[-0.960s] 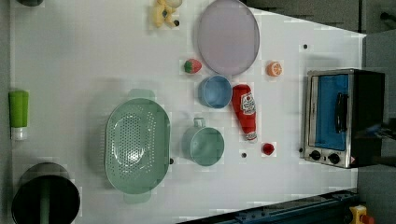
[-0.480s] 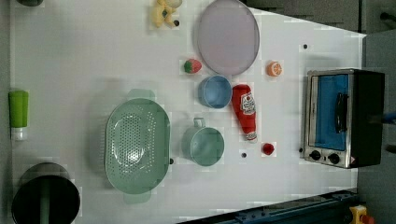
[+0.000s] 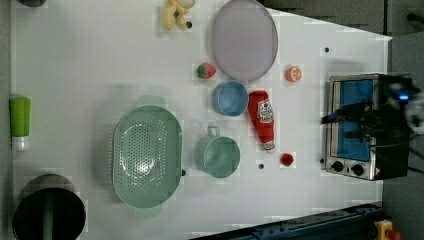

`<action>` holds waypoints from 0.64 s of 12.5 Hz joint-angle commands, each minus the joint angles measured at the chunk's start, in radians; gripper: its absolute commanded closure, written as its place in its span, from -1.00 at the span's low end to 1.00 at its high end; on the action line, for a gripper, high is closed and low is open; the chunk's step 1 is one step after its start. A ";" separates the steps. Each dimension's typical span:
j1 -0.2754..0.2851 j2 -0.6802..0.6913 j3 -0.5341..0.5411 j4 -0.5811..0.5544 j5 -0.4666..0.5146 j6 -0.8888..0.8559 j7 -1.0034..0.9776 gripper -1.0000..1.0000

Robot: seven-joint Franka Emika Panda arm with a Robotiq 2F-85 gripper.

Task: Pick Ketchup from the table and place it in strainer.

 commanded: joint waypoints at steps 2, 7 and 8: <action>-0.006 0.005 0.000 -0.085 0.006 0.220 -0.426 -1.00; -0.001 0.114 0.028 -0.211 -0.006 0.466 -0.565 -1.00; 0.001 0.143 0.029 -0.223 -0.006 0.512 -0.563 -1.00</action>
